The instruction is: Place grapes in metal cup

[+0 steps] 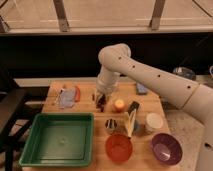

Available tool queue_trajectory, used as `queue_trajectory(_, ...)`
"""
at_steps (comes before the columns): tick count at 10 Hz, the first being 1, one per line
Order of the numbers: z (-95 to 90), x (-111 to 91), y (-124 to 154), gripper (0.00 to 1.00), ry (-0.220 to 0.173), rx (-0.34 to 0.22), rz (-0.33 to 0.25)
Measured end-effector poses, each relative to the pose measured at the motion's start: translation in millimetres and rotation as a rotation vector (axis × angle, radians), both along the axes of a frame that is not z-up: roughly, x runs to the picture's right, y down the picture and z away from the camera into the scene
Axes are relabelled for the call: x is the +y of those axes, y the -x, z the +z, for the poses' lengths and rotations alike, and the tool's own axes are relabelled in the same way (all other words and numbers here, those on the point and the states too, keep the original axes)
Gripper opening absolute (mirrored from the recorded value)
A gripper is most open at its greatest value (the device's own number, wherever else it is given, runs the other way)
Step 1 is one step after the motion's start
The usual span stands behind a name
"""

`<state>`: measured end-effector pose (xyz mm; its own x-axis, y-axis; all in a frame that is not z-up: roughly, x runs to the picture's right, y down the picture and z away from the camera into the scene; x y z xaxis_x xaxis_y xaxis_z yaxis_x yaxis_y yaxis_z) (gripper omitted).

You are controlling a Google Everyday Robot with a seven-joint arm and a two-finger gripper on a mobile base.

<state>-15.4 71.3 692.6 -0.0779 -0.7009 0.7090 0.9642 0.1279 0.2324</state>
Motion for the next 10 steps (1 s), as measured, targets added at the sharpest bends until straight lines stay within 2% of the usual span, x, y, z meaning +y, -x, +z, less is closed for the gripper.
queue_trajectory(4, -25.3, 47, -16, 0.0, 0.008, 0.0, 0.004)
queue_trajectory(7, -27.2, 65, -39, 0.01, 0.011, 0.045, 0.036)
queue_trajectory(10, -17.5, 78, -59, 0.28, 0.023, 0.085, 0.091)
